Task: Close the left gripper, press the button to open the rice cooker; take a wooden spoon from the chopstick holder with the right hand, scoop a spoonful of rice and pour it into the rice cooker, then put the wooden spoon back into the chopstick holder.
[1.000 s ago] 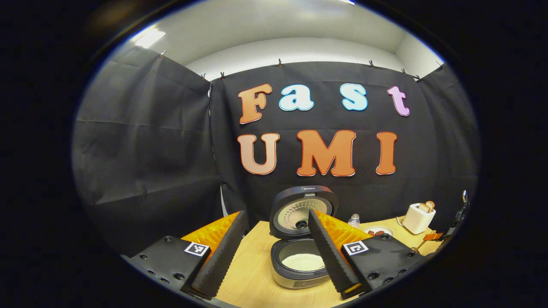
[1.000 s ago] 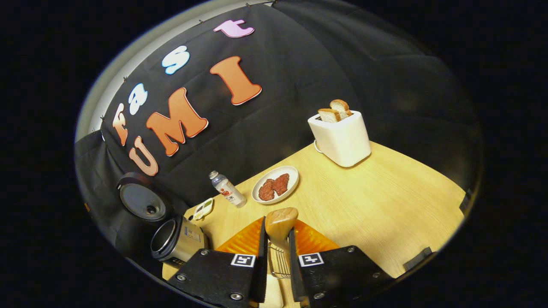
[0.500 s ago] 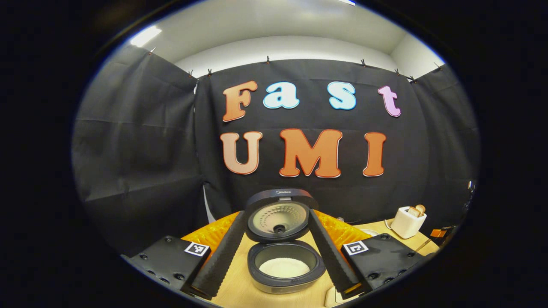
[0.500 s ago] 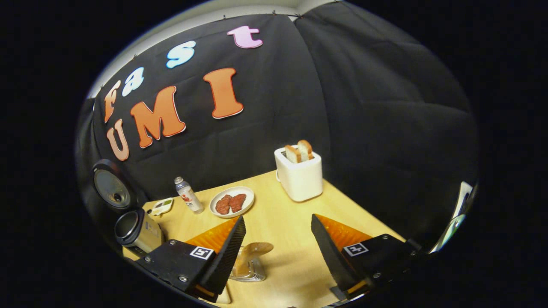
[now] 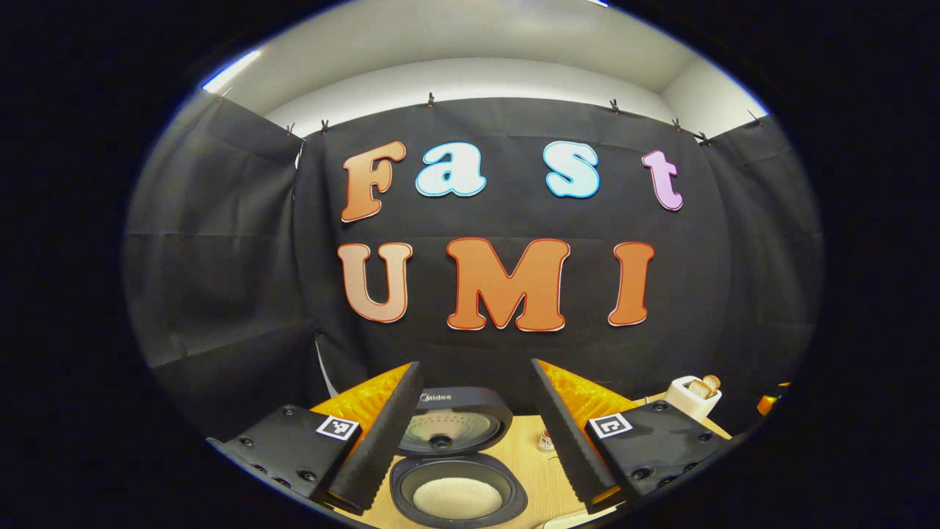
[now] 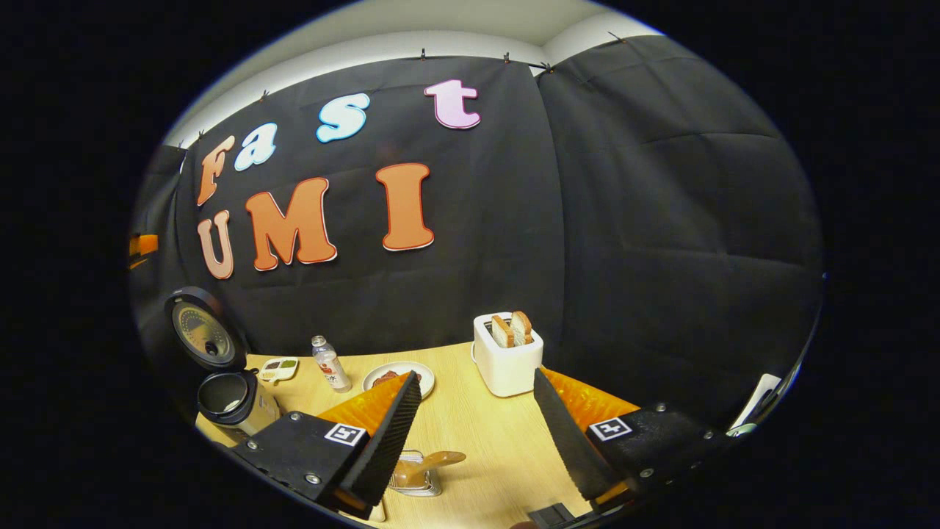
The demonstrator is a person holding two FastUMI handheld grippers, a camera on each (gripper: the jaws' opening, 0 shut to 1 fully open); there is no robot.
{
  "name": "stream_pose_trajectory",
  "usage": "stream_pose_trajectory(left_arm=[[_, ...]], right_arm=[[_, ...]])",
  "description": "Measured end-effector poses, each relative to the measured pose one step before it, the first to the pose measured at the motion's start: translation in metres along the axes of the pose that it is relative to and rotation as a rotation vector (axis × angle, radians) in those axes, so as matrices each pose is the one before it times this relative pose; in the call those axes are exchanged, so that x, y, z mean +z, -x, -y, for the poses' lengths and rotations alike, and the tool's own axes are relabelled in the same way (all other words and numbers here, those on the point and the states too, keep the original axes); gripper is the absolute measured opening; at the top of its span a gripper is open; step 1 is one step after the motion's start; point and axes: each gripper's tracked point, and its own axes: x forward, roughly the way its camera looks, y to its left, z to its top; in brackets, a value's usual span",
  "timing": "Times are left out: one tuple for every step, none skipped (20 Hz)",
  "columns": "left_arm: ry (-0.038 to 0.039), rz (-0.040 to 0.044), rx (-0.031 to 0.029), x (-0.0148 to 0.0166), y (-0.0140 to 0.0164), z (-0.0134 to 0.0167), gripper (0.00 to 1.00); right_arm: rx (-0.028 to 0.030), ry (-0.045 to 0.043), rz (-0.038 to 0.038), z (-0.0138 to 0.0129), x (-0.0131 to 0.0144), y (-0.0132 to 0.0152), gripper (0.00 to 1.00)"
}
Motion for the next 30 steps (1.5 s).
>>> stream_pose_trajectory(left_arm=[[0.00194,-0.00031,-0.00052,0.00598,-0.01402,-0.00109,0.98],[-0.00267,-0.0106,-0.00048,0.00213,-0.01418,-0.00112,0.98],[-0.00094,-0.00372,0.00858,0.00368,-0.01199,-0.00363,0.99],[0.00365,-0.0006,0.00414,0.00356,-0.01156,-0.00393,1.0],[0.00577,0.00029,0.00776,0.00146,-0.01254,-0.00452,1.0],[0.00166,-0.00783,0.01389,-0.00149,-0.01417,-0.00685,1.0],[-0.00388,-0.01061,0.01127,-0.00521,-0.0133,-0.00746,0.97],[-0.00911,-0.01967,0.0142,-0.00796,-0.01207,-0.00699,0.94],[-0.01739,-0.02787,0.00882,-0.01149,-0.00924,-0.0068,0.94],[-0.00998,-0.02716,0.009,-0.01075,-0.00861,-0.00572,0.96],[0.00204,-0.0317,0.00043,-0.01322,-0.00665,-0.00489,0.98],[0.01113,-0.03475,-0.00069,-0.01632,-0.00731,-0.00366,0.99],[0.01051,-0.0256,0.00136,-0.01268,-0.00541,-0.00326,1.0],[0.00627,-0.0267,0.00674,-0.01237,-0.00527,-0.00587,0.98],[0.00518,-0.01992,0.00707,-0.00926,-0.00493,-0.0044,0.98],[0.00461,-0.01983,-0.00776,-0.00984,-0.00608,0.00122,0.95],[0.00125,-0.02187,-0.00598,-0.00866,-0.00316,0.00051,0.94],[-0.00131,-0.02949,-0.0012,-0.01047,-0.00237,-0.00155,0.95],[0.01265,0.00409,-0.01305,-0.00341,0.0042,0.00114,0.98],[0.01782,0.01082,-0.01088,0.00333,0.00457,0.00213,0.98],[0.00726,0.0047,-0.0076,-0.00212,0.00599,0.001,0.98],[0.01312,-0.00064,-0.00866,-0.00777,0.00251,0.00071,0.95],[0.00554,-0.00244,-0.00649,-0.00441,0.00621,0.00264,0.98],[-0.00467,0.00036,-0.01007,-0.00425,0.00565,0.00122,0.99],[-0.00394,-0.0042,-0.00832,-0.00498,0.00686,0.00232,0.99],[-0.00322,-0.00289,-0.01118,-0.00524,0.0056,0.00206,0.99],[0.00403,-0.00637,-0.01329,-0.00634,0.00778,0.00225,0.99],[0.00943,-0.00879,-0.00871,-0.00924,0.00837,0.00149,0.95],[-0.00327,-0.00767,-0.0084,-0.01011,0.00834,0.00236,0.99],[-0.00357,-0.00692,-0.01464,-0.01117,0.00621,0.0032,0.99]], right_arm=[[-0.00305,0.00607,0.00466,0.00141,0.00287,0.00091,0.95],[-0.00705,0.00566,-0.00115,0.00141,-0.00022,0.00115,0.95],[-0.00722,0.00405,-0.00099,0.0024,0.00008,0.0028,0.95],[-0.01066,0.00004,-0.00113,0.00219,-0.0004,0.00289,0.95],[-0.00724,-0.00576,0.00086,0.00099,0.00013,0.00234,0.95],[-0.00426,-0.01012,-0.00137,0.00008,0.00067,0.00184,0.95],[-0.00306,-0.01054,-0.00379,0.00055,-0.00063,0.00174,0.95],[-0.00633,-0.00559,-0.00167,0.00089,-0.00001,0.00291,0.95],[-0.00822,-0.00066,0.00015,0.00166,0.00032,0.00119,0.95],[-0.00793,0.00229,0.0042,0.00123,0.00129,0.00219,0.95],[-0.00671,0.00103,0.00525,0.00062,0.00152,0.00168,0.95],[-0.00454,-0.00131,0.00183,0.00027,0.00059,0.00226,0.95],[-0.00212,-0.00477,-0.00104,-0.00129,-0.00034,0.00253,0.95],[0.00022,-0.00607,-0.00076,-0.00175,-0.00029,0.00269,0.95],[0.00109,-0.00473,-0.00238,-0.00262,-0.00119,-0.00017,0.95],[-0.00032,0.00038,-0.00212,-0.00209,-0.00142,0.00085,0.95],[0.0006,0.00174,-0.00179,-0.00252,-0.00217,0.00148,0.95],[0.0037,-0.00021,0.00071,-0.00406,-0.00053,0.00212,0.95],[0.00739,-0.00027,-0.00025,-0.00505,-0.0003,0.00185,0.95],[0.00685,0.00383,-0.00036,-0.0049,-0.00047,0.00219,0.95],[0.0032,0.00719,0.00013,-0.00177,-0.00162,0.00117,0.95],[0.00216,0.00519,0.00055,-0.00154,-0.00096,0.0024,0.95],[0.00615,-0.00053,-0.00012,-0.00512,0.00499,0.00007,0.95],[0.00871,-0.00557,-0.00202,-0.00293,-0.00034,0.00239,0.95],[0.01048,-0.00645,-0.00204,-0.00294,-0.00051,0.00229,0.95],[0.00643,-0.00485,0.00025,-0.00263,0.0,0.00297,0.95],[0.00436,-0.00455,0.00135,-0.00122,0.00027,0.00058,0.95],[0.00684,-0.00422,0.00362,-0.00221,0.00068,0.00291,0.95],[0.00541,-0.0029,0.0045,-0.00247,0.00129,0.00289,0.95],[0.00414,-0.00088,0.00027,-0.00245,-0.00093,0.00244,0.95]])
